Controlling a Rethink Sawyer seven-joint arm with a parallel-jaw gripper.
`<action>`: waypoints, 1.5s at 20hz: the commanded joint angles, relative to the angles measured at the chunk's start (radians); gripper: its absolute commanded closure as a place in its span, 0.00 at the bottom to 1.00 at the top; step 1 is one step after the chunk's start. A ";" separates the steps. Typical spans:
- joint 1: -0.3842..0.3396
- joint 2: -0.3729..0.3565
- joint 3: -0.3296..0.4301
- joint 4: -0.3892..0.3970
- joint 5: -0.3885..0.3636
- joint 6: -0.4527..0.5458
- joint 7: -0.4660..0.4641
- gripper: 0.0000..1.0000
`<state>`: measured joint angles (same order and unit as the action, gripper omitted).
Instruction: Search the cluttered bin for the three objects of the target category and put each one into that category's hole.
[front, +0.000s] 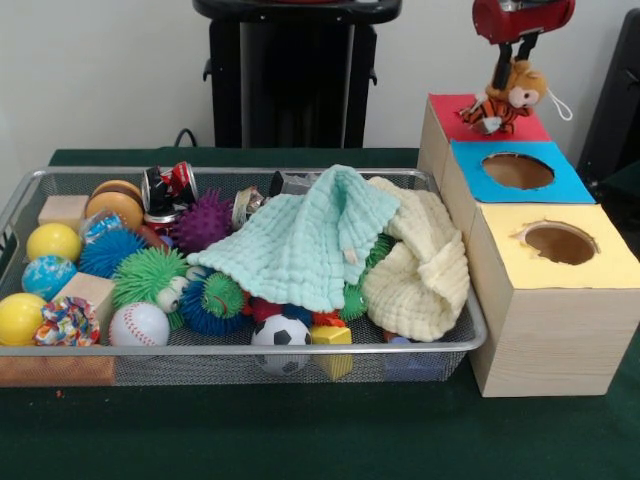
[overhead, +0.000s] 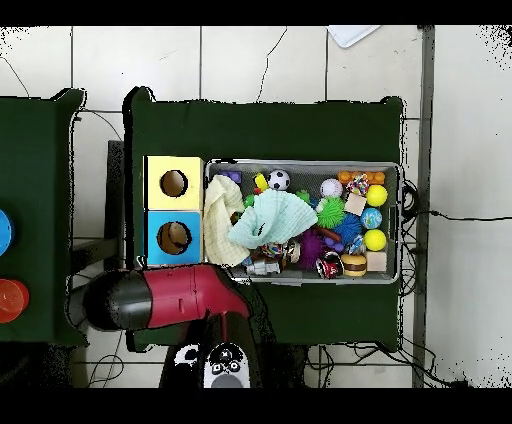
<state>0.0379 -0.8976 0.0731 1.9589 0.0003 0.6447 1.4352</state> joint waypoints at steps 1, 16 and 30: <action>-0.056 0.032 0.036 0.000 0.028 -0.048 0.148 1.00; -0.080 0.136 0.069 0.113 0.042 -0.198 0.192 1.00; -0.060 0.244 0.063 0.146 0.070 -0.205 0.193 1.00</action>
<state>-0.0216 -0.8379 0.0726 1.9888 0.0508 0.4866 1.4352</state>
